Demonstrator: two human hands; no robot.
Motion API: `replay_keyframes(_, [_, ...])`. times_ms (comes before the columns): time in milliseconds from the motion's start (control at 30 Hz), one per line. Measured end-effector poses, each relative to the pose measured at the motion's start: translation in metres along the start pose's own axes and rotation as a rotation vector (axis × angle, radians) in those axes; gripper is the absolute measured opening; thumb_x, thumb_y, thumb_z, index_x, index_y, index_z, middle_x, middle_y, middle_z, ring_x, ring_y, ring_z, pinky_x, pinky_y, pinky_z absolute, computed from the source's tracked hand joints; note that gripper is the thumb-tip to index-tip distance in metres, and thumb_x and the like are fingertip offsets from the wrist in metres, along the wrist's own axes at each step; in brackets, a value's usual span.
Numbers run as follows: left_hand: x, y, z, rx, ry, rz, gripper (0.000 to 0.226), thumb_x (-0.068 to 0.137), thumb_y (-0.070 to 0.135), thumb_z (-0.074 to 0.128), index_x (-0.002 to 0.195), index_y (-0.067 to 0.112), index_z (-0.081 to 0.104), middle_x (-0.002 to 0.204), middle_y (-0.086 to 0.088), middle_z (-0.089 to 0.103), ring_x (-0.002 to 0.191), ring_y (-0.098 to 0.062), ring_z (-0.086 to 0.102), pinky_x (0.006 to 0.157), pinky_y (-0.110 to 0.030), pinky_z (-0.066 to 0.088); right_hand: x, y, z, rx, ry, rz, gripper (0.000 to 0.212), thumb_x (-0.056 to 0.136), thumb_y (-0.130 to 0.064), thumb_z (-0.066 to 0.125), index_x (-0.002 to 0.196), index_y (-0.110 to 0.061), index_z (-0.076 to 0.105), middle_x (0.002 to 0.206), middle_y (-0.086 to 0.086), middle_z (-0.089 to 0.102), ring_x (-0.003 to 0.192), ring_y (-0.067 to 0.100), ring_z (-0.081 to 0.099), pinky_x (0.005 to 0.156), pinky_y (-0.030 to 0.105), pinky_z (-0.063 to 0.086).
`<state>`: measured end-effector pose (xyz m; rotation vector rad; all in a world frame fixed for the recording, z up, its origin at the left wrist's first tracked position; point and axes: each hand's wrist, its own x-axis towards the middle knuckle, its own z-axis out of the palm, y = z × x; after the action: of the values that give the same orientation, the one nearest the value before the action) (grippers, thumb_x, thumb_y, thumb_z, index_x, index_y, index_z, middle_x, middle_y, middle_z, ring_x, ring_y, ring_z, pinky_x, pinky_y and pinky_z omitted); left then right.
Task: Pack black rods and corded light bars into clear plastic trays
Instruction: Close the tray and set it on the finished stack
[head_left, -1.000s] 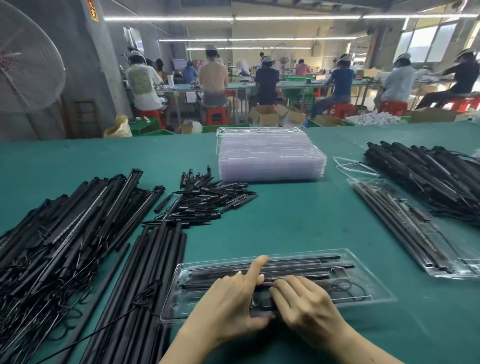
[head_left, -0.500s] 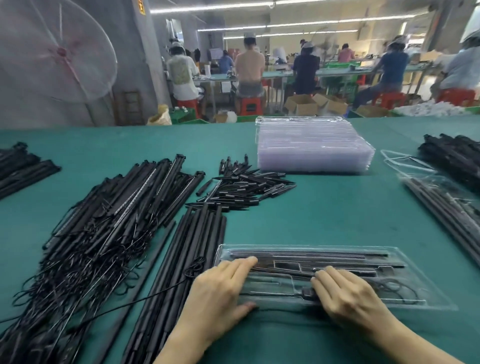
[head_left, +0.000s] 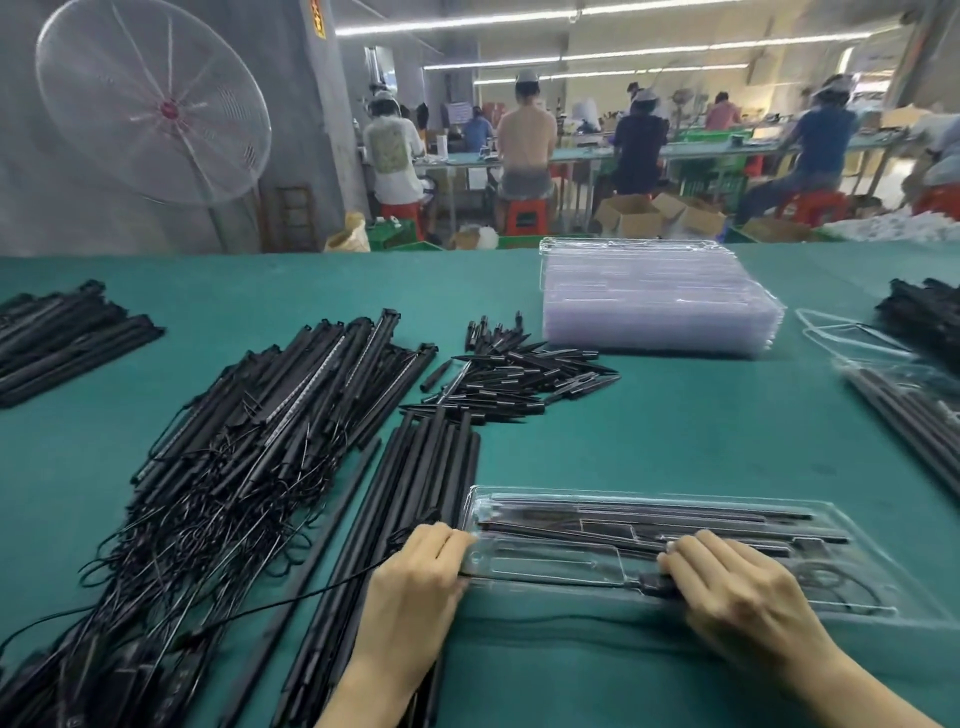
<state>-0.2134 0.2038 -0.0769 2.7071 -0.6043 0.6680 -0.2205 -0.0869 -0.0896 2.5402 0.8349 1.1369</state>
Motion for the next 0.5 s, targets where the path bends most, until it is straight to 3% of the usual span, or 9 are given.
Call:
replay_keyframes(67, [0.0012,-0.0013,0.002,0.012,0.037,0.061,0.037,0.046,0.005,0.092,0.071,0.018,0.068,0.073,0.01,0.063,0.066,-0.006,0.062,0.052,-0.014,0.047,-0.0011,0.0019,-0.0008,0.019,0.033,0.02,0.036,0.082,0.006,0.042,0.058,-0.014,0.06,0.06,0.003,0.052,0.051,0.024,0.052,0.044,0.03,0.046])
replay_keyframes(133, [0.0021,-0.0019,0.0043,0.028,0.068,0.139,0.031,0.053,-0.002,0.086,0.07,0.015,0.067,0.077,0.008,0.064,0.07,-0.009,0.063,0.062,-0.017,0.051,0.0004,0.004,-0.0029,0.058,0.042,0.054,0.041,0.078,0.005,0.03,0.058,-0.012,0.062,0.06,0.003,0.055,0.051,0.024,0.055,0.044,0.029,0.047])
replay_keyframes(200, [0.0038,-0.0009,0.0036,0.058,0.076,0.204,0.03,0.055,-0.005,0.083,0.067,0.016,0.064,0.073,0.008,0.061,0.068,-0.01,0.061,0.067,-0.018,0.048,0.0031,0.0044,-0.0064,0.068,0.011,0.075,0.031,0.068,0.004,0.036,0.058,-0.012,0.061,0.06,0.002,0.055,0.051,0.024,0.056,0.044,0.028,0.046])
replay_keyframes(300, [0.0067,0.001,0.0009,0.073,0.054,0.231,0.034,0.052,0.003,0.087,0.06,0.018,0.058,0.063,0.008,0.054,0.058,-0.009,0.054,0.052,-0.018,0.042,0.0029,0.0026,-0.0082,0.081,-0.019,0.091,0.019,0.06,0.005,0.052,0.056,-0.012,0.06,0.06,0.002,0.055,0.05,0.024,0.055,0.043,0.028,0.044])
replay_keyframes(500, [0.0094,-0.0009,0.0061,0.155,0.0,0.345,0.033,0.054,0.001,0.085,0.057,0.017,0.057,0.057,0.004,0.052,0.05,-0.013,0.051,0.044,-0.021,0.044,0.0008,0.0021,-0.0051,0.081,0.015,0.085,0.023,0.068,0.002,0.048,0.055,-0.013,0.057,0.058,0.002,0.052,0.049,0.023,0.052,0.041,0.028,0.043])
